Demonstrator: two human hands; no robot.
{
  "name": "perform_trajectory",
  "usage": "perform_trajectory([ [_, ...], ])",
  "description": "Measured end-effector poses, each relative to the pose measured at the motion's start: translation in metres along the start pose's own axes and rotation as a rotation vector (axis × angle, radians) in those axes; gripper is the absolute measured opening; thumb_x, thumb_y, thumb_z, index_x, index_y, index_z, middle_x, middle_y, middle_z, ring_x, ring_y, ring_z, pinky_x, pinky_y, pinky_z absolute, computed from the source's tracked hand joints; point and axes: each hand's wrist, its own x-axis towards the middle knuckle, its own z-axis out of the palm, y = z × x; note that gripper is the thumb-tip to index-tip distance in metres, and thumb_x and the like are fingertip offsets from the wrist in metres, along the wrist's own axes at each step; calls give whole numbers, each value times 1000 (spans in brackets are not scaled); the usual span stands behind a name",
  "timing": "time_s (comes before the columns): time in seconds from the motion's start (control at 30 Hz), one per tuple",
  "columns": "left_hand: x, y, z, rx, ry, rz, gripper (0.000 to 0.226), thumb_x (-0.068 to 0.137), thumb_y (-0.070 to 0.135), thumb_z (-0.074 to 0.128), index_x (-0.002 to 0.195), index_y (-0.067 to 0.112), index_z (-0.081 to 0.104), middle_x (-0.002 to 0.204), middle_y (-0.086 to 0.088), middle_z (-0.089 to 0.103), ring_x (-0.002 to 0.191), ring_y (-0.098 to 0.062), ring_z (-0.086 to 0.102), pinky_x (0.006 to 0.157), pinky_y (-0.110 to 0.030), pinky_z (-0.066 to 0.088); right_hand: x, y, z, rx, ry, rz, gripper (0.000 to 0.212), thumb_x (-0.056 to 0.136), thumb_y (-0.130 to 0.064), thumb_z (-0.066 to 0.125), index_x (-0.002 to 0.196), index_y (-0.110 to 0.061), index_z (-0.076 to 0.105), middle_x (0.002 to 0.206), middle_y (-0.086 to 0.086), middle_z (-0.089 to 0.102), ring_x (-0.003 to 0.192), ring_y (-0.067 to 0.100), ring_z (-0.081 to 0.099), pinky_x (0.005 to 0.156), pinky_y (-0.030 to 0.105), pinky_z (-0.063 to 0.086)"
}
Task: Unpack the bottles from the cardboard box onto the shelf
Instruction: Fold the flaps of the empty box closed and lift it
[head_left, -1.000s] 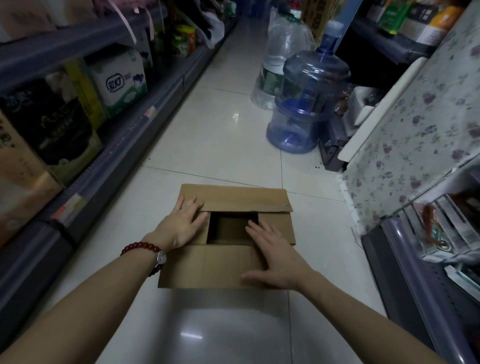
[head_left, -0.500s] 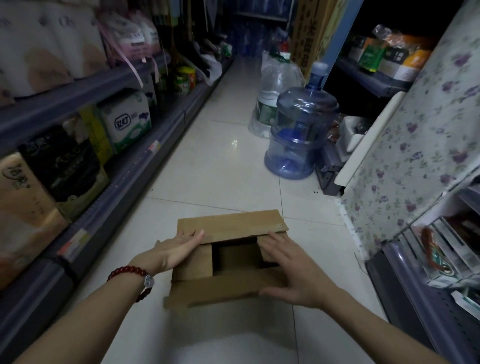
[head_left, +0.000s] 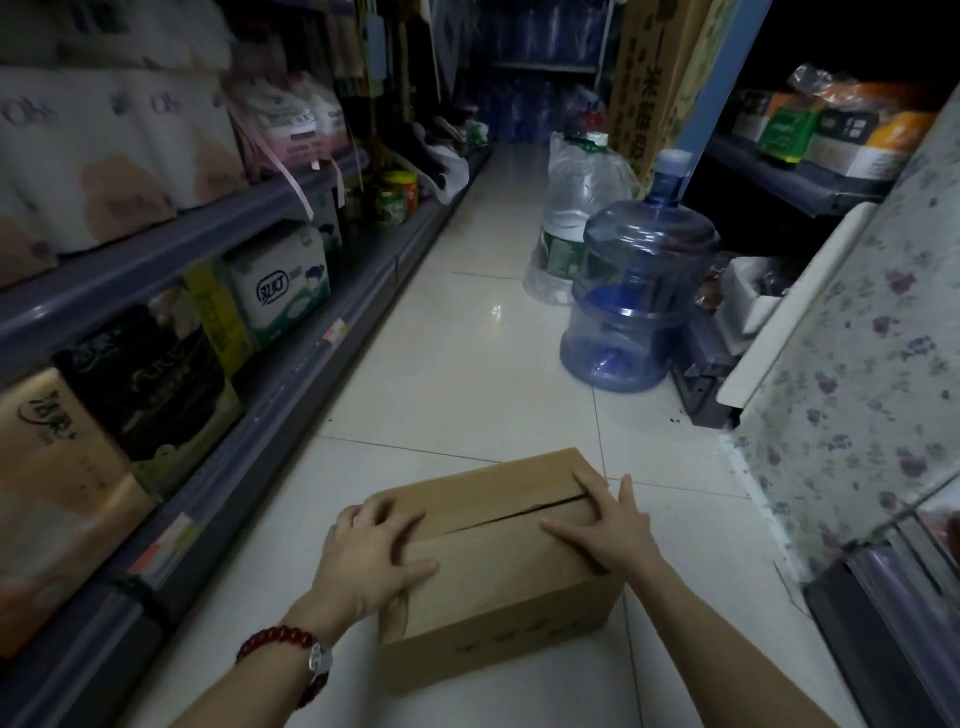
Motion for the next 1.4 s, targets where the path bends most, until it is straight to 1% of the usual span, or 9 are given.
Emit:
perform_trajectory([
  [0.07,1,-5,12,-180,-38,-86,74,72,78,49,139,57,25,160,-9,3,145,-41,8,118,-47,14,4,7,1,27,-31,4,97,62,-74,68,145,-51,23,158,7,27,139,36,35,111,48,36],
  [0.17,-1,-6,23,-525,-74,-110,59,81,64,54,134,61,27,149,-11,39,135,-28,41,106,-22,32,2,9,-2,41,-49,-31,83,75,-62,67,146,-46,28,150,3,44,132,29,46,107,38,38],
  [0.23,1,0,24,-635,-8,-142,52,91,43,55,139,51,34,122,-6,63,111,-15,62,82,-8,41,-5,7,-6,43,-50,-62,73,81,-55,66,145,-43,33,148,4,47,132,28,46,105,35,37],
  [0.3,0,10,14,-712,15,-163,50,94,33,54,140,45,39,90,1,66,75,-7,67,60,-3,44,-17,4,-13,69,-40,-63,66,83,-50,66,143,-43,37,144,6,50,130,27,48,103,33,38],
  [0.5,-32,55,-81,-808,-9,-162,51,95,22,55,141,37,41,140,-6,50,105,-12,46,91,-17,33,-67,-55,-88,158,-4,-11,64,86,-44,66,143,-41,38,142,7,52,125,28,51,101,35,41],
  [0.73,-78,132,-269,-761,2,-150,51,95,23,55,142,36,41,145,-7,46,125,-20,45,92,-15,28,-119,-176,-243,218,4,1,64,88,-42,63,145,-38,37,144,5,50,127,25,51,104,33,40],
  [1.07,-134,257,-545,-709,72,8,49,96,19,53,141,32,42,148,-4,42,131,-18,41,98,-15,29,-174,-349,-478,271,107,-60,59,88,-43,63,142,-39,40,141,2,53,124,22,53,101,35,44],
  [1.23,-139,280,-614,-731,117,11,49,94,19,55,140,34,43,146,-4,45,124,-14,44,99,-19,31,-168,-400,-535,257,95,-59,64,80,-64,57,139,-51,36,139,4,54,122,25,53,102,46,45],
  [1.4,-112,271,-641,-712,140,-54,48,95,25,54,139,39,43,132,-1,53,110,-12,46,88,-16,30,-140,-445,-550,223,87,-79,61,87,-53,58,143,-43,36,145,2,50,129,26,49,100,37,41],
])
